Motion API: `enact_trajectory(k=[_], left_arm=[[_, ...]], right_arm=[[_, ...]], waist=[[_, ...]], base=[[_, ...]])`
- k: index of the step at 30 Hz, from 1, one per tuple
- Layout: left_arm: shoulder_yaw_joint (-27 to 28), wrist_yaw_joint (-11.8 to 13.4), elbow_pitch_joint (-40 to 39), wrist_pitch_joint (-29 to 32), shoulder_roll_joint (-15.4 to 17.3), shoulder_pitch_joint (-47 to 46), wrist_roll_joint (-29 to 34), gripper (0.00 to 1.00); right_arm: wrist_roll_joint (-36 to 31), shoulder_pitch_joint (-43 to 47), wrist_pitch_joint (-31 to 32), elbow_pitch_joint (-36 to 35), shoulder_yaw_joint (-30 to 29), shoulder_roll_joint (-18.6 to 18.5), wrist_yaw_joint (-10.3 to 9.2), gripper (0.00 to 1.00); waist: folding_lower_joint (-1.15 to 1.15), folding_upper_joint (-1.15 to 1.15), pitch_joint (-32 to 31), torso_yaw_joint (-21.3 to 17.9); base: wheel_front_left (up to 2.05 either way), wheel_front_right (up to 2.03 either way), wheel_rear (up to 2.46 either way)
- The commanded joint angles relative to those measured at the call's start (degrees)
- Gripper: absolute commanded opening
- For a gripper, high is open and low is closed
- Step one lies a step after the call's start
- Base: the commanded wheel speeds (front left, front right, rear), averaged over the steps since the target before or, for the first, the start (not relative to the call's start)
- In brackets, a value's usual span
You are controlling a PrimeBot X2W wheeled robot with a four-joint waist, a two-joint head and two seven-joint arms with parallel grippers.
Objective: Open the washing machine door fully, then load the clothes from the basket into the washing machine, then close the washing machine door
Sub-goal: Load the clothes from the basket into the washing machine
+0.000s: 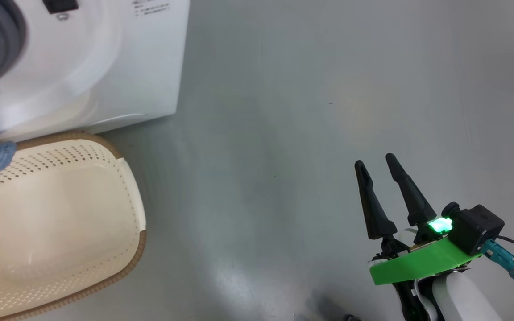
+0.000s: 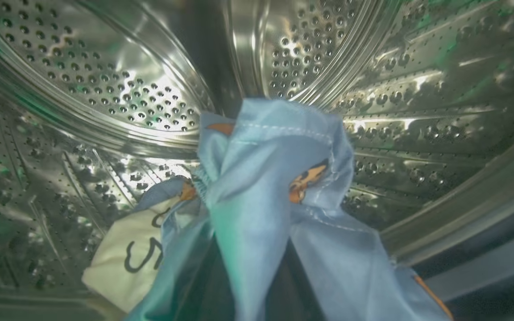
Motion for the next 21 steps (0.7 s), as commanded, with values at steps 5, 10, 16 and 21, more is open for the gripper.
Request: enact_trajectory(k=[5, 10, 16, 21], left_arm=[[-0.5, -0.3, -5.0, -4.0, 4.0, -2.6, -0.1, 0.0], [0.4, -0.3, -11.9, -4.3, 5.3, -2.7, -0.7, 0.0], [3.9, 0.8, -21.8, -4.3, 6.1, 0.2, -0.8, 0.0], [3.6, 0.5, -19.8, -4.3, 6.0, 1.8, 0.3, 0.0]], right_arm=[[-0.4, 0.0, -0.5, -1.6, 1.3, 0.0, 0.42, 1.0], [-0.4, -0.2, -0.5, -1.9, 1.5, 0.2, 0.42, 1.0], [-0.5, -0.7, -0.5, -2.2, 1.8, 0.3, 0.42, 1.0], [-0.4, -1.0, -0.5, -2.2, 2.1, 0.4, 0.42, 1.0]], waist=[[0.0, 0.0, 1.0, -0.7], [0.0, 0.0, 1.9, -0.9], [0.0, 0.0, 3.0, -1.1], [0.0, 0.0, 3.3, -1.2]], base=[[0.0, 0.0, 0.0], [0.0, 0.0, 0.0], [0.0, 0.0, 0.0], [0.0, 0.0, 0.0]])
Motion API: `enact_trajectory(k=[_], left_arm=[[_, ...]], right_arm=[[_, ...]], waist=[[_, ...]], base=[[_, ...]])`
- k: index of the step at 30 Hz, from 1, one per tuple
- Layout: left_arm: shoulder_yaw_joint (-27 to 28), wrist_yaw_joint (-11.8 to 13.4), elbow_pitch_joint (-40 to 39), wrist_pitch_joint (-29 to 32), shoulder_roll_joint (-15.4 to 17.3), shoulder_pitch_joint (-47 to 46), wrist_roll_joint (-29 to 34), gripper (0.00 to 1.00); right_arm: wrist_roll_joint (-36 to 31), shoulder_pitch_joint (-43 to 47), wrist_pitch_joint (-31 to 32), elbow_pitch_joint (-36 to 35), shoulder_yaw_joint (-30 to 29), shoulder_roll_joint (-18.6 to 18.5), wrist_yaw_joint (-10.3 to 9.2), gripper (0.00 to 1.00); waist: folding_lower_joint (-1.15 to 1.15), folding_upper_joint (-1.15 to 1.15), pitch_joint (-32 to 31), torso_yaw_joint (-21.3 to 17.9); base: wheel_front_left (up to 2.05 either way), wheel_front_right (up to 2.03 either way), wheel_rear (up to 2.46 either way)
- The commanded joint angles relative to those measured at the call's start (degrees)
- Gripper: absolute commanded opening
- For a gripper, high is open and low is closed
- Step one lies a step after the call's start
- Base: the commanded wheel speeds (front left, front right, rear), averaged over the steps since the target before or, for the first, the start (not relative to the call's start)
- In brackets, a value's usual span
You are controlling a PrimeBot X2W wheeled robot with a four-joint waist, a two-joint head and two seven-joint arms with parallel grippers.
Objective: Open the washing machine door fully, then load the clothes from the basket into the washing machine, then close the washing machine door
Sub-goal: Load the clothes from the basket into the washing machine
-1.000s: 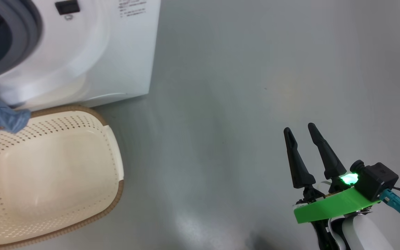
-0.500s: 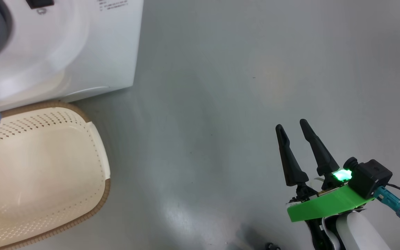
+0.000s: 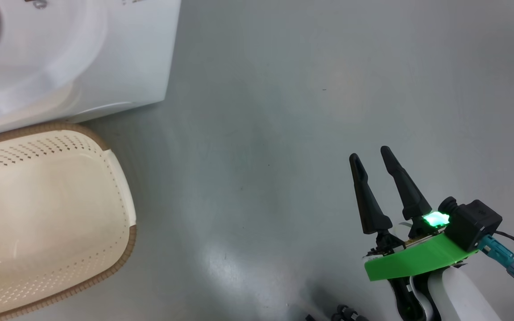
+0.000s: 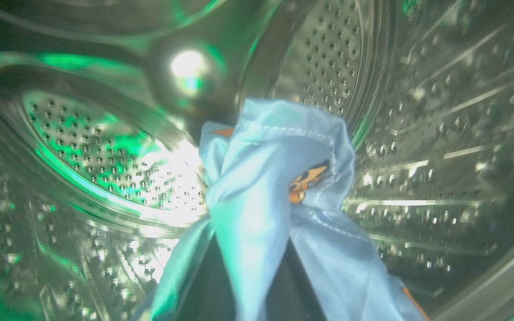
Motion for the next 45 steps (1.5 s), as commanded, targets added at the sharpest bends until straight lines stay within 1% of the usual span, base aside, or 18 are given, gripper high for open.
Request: enact_trajectory(k=[1, 4, 5, 6, 8, 9, 10, 12, 16, 20, 24, 29, 32, 34, 38, 43, 45], left_arm=[[0.5, -0.1, -0.4, -0.3, 2.6, 0.7, 0.4, 0.0], [-0.9, -0.4, 4.6, -0.3, 2.4, 0.0, 0.8, 0.0], [-1.2, -0.5, 6.4, -0.1, 2.3, -0.6, 0.7, 0.04], [-1.8, -0.5, 7.7, -0.1, 2.1, -1.2, 0.8, 0.2], [-2.9, -0.7, 11.5, 1.0, 2.1, -3.2, 0.8, 0.76], [-3.6, -0.7, 12.5, 1.5, 2.0, -3.8, 1.0, 0.93], [-3.9, -0.8, 13.5, 2.0, 1.9, -4.3, 1.0, 1.0], [-4.4, -0.8, 15.7, 4.2, 1.5, -5.1, 0.5, 1.0], [-5.9, -0.9, 17.5, 8.2, 0.7, -5.6, -0.7, 1.0], [-7.6, -0.9, 17.8, 9.2, 0.0, -5.2, -2.7, 1.0], [-8.7, -0.9, 17.1, 6.8, -0.1, -4.6, -5.1, 1.0], [-9.8, -0.9, 14.7, 1.3, -0.7, -3.1, -7.9, 1.0], [-9.6, -0.9, 13.0, 0.1, -0.8, -1.9, -9.1, 1.0], [-9.0, -0.9, 10.9, -0.2, -0.8, -0.6, -9.9, 1.0], [-5.6, -0.6, 2.7, -0.3, -0.9, 4.0, -10.4, 1.0], [0.5, -0.1, -4.2, -0.3, -2.8, 10.7, -11.0, 1.0], [2.4, -0.2, -6.5, -0.3, -3.4, 13.2, -10.2, 1.0]], right_arm=[[-0.4, 0.1, -0.5, -1.2, 1.4, -0.4, 0.42, 1.0], [-0.3, 0.1, -0.5, -1.1, 1.5, -0.3, 0.42, 1.0], [-0.3, 0.1, -0.5, -1.0, 1.6, -0.3, 0.42, 1.0], [-0.3, 0.1, -0.5, -1.0, 1.6, -0.3, 0.42, 1.0], [-0.3, 0.0, -0.5, -0.9, 1.5, -0.3, 0.42, 1.0], [-0.3, 0.0, -0.5, -0.9, 1.5, -0.3, 0.42, 1.0], [-0.2, 0.0, -0.5, -0.9, 1.5, -0.2, 0.42, 1.0], [-0.3, -0.1, -0.5, -0.8, 1.5, -0.2, 0.42, 1.0], [-0.3, -0.3, -0.5, -0.7, 1.4, -0.2, 0.42, 1.0], [-0.4, -0.3, -0.5, -0.6, 1.1, -0.2, 0.42, 1.0], [-0.5, -0.4, -0.5, -0.6, 1.1, -0.2, 0.42, 1.0], [-0.5, -0.3, -0.5, -0.6, 0.8, -0.5, 0.42, 1.0], [-0.5, -0.3, -0.5, -0.6, 0.7, -0.7, 0.42, 1.0], [-0.5, -0.4, -0.5, -0.7, 0.6, -0.9, 0.42, 1.0], [-0.5, -0.5, -0.5, -0.8, 0.4, -1.2, 0.42, 1.0], [-0.6, -0.4, -0.5, -0.6, 0.3, -1.4, 0.42, 1.0], [-0.5, -0.3, -0.5, -0.5, 0.2, -1.7, 0.42, 1.0]], waist=[[0.0, 0.0, 0.0, 0.0], [0.0, 0.0, -0.1, 0.2], [0.0, 0.0, -0.2, 0.3], [0.0, 0.0, -0.3, 0.4], [0.0, 0.0, -0.5, 0.6], [0.0, 0.0, -0.6, 0.7], [0.0, 0.0, -0.7, 0.8], [0.0, 0.0, -0.9, 1.1], [0.0, 0.0, -1.3, 1.4], [0.0, 0.0, -1.9, 1.8], [0.0, 0.0, -2.3, 2.2], [0.0, 0.0, -3.2, 2.8], [0.0, 0.0, -3.7, 3.0], [0.0, 0.0, -4.1, 3.3], [0.0, 0.0, -4.9, 3.6], [0.0, 0.0, -6.3, 4.0], [0.0, 0.0, -6.9, 4.1]], base=[[0.0, 0.0, 0.0], [0.0, 0.0, 0.0], [0.0, 0.0, 0.0], [0.0, 0.0, 0.0], [0.0, 0.0, 0.0], [0.0, 0.0, 0.0], [0.0, 0.0, 0.0], [0.0, 0.0, 0.0], [0.0, 0.0, 0.0], [0.0, 0.0, 0.0], [0.0, 0.0, 0.0], [0.0, 0.0, 0.0], [0.0, 0.0, 0.0], [0.0, 0.0, 0.0], [0.0, 0.0, 0.0], [0.0, 0.0, 0.0], [0.0, 0.0, 0.0]])
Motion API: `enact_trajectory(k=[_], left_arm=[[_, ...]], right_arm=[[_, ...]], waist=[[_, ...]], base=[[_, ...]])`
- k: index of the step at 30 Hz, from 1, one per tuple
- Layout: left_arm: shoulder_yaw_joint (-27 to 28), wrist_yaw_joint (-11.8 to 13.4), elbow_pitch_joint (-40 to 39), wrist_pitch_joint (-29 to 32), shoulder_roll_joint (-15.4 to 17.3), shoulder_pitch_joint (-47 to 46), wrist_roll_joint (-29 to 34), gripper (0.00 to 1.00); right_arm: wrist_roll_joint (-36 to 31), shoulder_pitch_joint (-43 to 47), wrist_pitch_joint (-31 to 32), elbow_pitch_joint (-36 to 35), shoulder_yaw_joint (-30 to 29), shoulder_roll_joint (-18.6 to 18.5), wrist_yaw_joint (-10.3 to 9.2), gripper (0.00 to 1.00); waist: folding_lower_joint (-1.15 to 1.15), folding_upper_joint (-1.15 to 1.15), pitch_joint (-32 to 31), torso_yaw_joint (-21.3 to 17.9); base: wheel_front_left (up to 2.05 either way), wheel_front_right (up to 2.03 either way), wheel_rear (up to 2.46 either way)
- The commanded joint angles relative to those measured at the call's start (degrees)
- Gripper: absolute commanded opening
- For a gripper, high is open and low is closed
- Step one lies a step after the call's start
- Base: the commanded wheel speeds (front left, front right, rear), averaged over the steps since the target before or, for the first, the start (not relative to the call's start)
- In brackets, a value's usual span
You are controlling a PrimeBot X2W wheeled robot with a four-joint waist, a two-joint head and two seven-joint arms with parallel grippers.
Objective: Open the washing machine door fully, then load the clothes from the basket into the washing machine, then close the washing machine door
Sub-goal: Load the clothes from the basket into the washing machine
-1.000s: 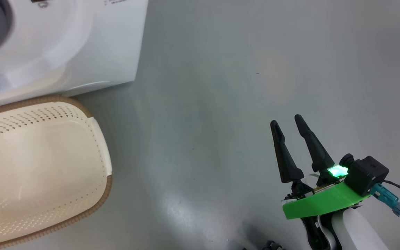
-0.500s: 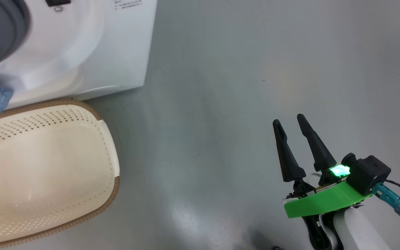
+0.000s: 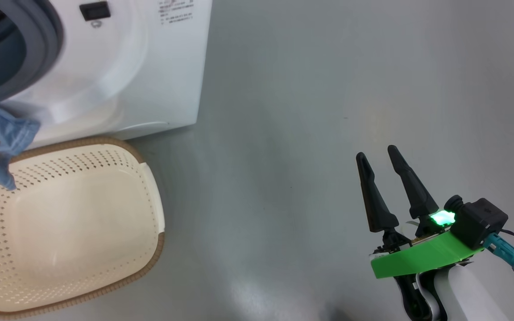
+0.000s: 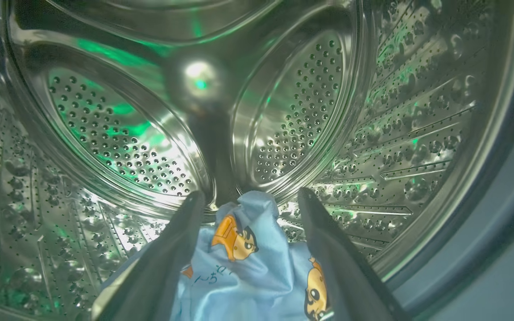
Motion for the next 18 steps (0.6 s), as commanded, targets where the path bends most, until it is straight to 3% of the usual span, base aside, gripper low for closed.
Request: enact_trajectory(k=[1, 18], left_arm=[[2.1, 0.1, -3.0, -0.3, 2.3, 1.9, 0.6, 1.0], [9.6, -0.5, -17.7, -0.3, -5.7, 21.1, 5.9, 1.0]], right_arm=[[-0.5, 0.0, -0.5, -1.0, 0.7, -0.8, 0.42, 1.0], [-0.3, 1.9, -0.5, -0.7, -1.1, -2.9, 0.42, 1.0]], waist=[[0.0, 0.0, -0.9, 0.2], [0.0, 0.0, -7.8, 4.4]], base=[[0.0, 0.0, 0.0], [0.0, 0.0, 0.0]])
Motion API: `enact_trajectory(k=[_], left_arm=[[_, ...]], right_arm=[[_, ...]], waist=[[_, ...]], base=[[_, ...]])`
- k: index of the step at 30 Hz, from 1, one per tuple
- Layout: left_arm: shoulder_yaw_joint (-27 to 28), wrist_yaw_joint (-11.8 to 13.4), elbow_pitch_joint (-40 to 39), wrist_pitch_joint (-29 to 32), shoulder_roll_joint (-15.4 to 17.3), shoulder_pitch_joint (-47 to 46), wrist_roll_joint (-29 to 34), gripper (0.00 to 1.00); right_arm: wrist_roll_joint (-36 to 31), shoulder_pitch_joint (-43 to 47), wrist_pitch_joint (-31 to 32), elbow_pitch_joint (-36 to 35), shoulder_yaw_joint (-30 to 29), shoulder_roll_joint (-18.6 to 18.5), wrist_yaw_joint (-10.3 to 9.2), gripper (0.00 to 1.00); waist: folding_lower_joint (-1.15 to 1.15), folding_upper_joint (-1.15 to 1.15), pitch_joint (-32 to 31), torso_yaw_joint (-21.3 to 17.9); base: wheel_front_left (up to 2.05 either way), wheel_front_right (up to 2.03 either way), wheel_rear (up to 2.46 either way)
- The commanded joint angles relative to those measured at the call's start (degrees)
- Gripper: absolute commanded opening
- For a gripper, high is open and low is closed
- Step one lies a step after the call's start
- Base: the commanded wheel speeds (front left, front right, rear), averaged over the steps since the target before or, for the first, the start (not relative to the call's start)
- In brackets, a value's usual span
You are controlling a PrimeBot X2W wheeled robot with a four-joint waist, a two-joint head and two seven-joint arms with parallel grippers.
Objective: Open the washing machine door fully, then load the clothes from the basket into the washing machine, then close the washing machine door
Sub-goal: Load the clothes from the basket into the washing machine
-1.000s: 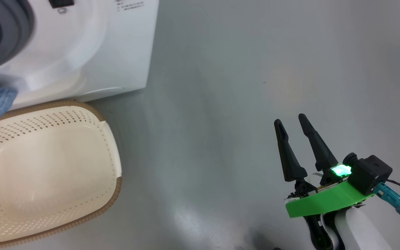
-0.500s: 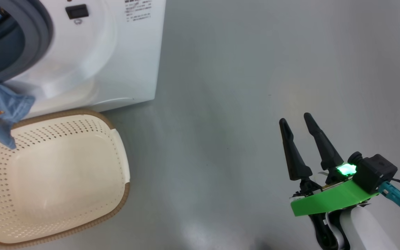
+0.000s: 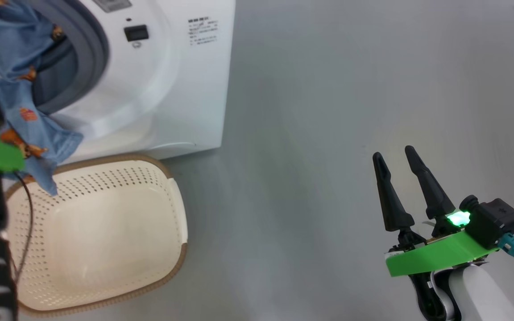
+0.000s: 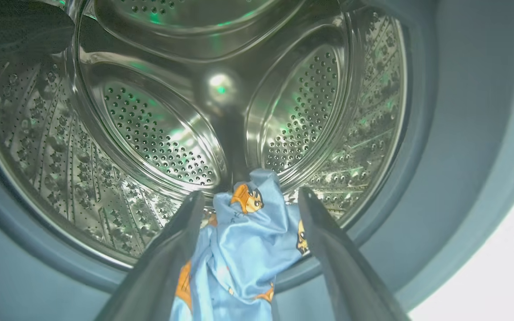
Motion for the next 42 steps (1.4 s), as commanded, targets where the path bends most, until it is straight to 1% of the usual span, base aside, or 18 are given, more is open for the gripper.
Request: enact_trajectory(k=[1, 10, 18, 27, 42], left_arm=[[1.6, 0.0, -2.6, -0.3, 1.8, 2.7, 0.7, 1.0], [1.8, 0.0, -7.4, -0.3, -1.8, 13.1, 1.4, 1.0], [1.7, 0.0, -10.4, -0.3, -3.9, 20.4, 1.2, 1.0], [3.1, 0.0, -14.7, -0.3, -6.1, 29.8, 2.0, 1.0], [5.5, 0.0, -22.4, -0.3, -9.5, 43.1, 3.8, 1.0]], right_arm=[[-0.3, 1.6, -0.5, -0.9, 0.6, -1.1, 0.42, 1.0], [0.2, 4.1, -0.5, -0.3, -0.1, -3.2, 0.42, 1.0], [0.8, 6.1, -0.5, 0.5, 0.2, -4.6, 0.42, 1.0], [1.7, 9.3, -0.5, 1.3, 0.4, -6.5, 0.42, 1.0], [2.3, 14.2, -0.5, 1.0, -0.9, -8.7, 0.42, 1.0]], waist=[[0.0, 0.0, -2.1, 1.4], [0.0, 0.0, -6.9, 4.3], [0.0, 0.0, -11.2, 5.8], [0.0, 0.0, -16.2, 7.0], [0.0, 0.0, -21.4, 8.5]], base=[[0.0, 0.0, 0.0], [0.0, 0.0, 0.0], [0.0, 0.0, 0.0], [0.0, 0.0, 0.0], [0.0, 0.0, 0.0]])
